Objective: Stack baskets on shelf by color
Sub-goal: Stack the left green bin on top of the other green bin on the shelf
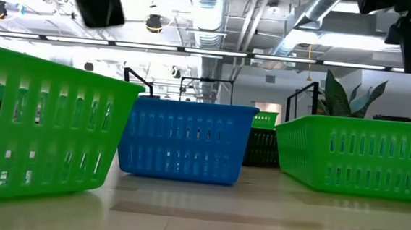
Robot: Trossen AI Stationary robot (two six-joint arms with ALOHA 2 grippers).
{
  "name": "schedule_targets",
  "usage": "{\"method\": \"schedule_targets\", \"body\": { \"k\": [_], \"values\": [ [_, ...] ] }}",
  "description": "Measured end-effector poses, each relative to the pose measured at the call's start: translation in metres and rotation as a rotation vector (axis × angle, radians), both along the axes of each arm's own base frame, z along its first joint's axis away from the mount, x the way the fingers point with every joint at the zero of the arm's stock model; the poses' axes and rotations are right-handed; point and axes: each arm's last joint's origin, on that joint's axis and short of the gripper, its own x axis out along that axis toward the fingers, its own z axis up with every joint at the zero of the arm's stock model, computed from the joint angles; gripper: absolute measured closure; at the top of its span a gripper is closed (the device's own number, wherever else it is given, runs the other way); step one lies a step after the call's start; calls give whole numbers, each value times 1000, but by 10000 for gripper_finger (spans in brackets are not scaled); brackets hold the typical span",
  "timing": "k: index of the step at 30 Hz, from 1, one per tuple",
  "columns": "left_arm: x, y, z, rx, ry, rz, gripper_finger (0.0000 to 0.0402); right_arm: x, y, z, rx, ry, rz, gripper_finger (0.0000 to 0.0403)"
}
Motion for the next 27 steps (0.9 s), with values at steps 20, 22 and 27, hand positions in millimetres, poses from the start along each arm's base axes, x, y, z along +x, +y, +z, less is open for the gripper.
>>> {"method": "schedule_targets", "body": {
  "k": [20,22,27],
  "values": [
    [28,-36,-86,15,-2,-195,200,-1,-1,0,-16,8,33,158],
    [29,-38,-86,17,-26,-221,200,-1,-1,0,-15,10,32,158],
    [31,-40,-83,49,-81,-241,200,-3,-2,1,-15,13,33,158]
  ]
}}
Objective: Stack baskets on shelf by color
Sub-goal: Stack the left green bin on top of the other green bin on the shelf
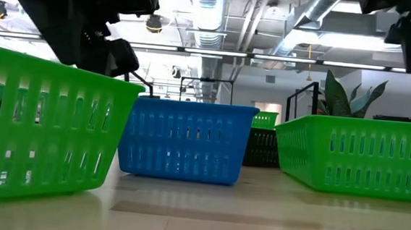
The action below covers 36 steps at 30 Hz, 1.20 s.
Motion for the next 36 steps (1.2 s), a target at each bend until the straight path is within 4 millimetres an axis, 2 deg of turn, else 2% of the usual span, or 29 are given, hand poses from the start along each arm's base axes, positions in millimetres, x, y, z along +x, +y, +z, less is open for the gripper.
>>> {"method": "schedule_targets", "body": {
  "k": [5,8,16,20,27,36],
  "values": [
    [7,-8,-10,7,13,-79,200,-4,-2,0,-10,26,1,158],
    [20,-15,-14,26,7,-126,200,-6,-1,1,-12,29,8,158],
    [37,-22,-34,103,149,-215,211,-9,4,1,-16,33,36,158],
    [44,-23,-34,113,152,-223,257,-10,4,1,-23,34,15,158],
    [48,-17,-27,96,179,-200,388,-9,3,1,-46,24,-1,158],
    [45,-9,-15,50,311,-197,401,-7,2,1,-65,-10,-15,158]
  ]
}}
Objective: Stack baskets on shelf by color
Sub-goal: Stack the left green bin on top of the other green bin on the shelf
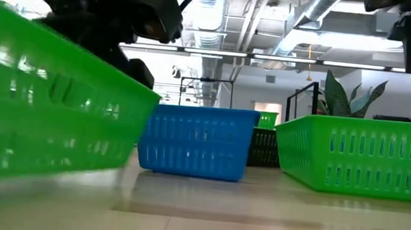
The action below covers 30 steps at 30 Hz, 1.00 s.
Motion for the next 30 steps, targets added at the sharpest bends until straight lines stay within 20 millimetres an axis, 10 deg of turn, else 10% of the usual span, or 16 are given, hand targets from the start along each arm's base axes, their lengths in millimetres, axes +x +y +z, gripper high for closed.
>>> {"method": "schedule_targets", "body": {
  "k": [12,30],
  "values": [
    [-6,43,49,37,40,-22,401,3,0,1,11,-25,-6,158],
    [1,199,153,344,-335,267,401,14,-17,2,30,-66,-133,158]
  ]
}}
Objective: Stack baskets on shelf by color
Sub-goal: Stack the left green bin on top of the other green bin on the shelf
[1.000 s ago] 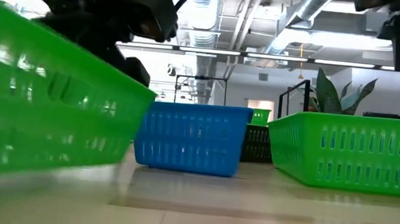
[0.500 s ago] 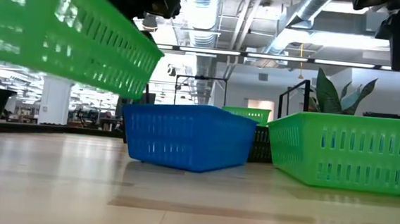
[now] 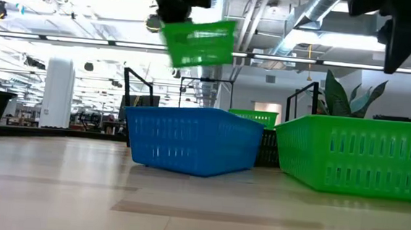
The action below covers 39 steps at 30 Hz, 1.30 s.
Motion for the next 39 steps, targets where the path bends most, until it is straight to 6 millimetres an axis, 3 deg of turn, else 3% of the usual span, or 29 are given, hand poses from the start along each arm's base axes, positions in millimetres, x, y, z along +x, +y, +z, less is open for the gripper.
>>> {"method": "schedule_targets", "body": {
  "k": [6,11,14,18,29,34,39],
  "values": [
    [-7,58,28,159,-177,77,401,3,-5,0,25,-18,-92,158],
    [-11,91,35,269,-275,105,401,5,-10,1,42,-26,-176,158],
    [-7,106,28,310,-280,90,401,7,-11,1,55,-46,-203,158],
    [10,118,17,330,-267,45,401,11,-11,2,72,-78,-220,158],
    [57,151,20,337,-270,-16,401,14,-10,4,86,-113,-218,158],
    [78,163,3,295,-244,-32,401,14,-10,4,87,-114,-218,158],
    [80,166,-15,314,-171,-56,401,14,-10,3,86,-113,-217,158]
  ]
}}
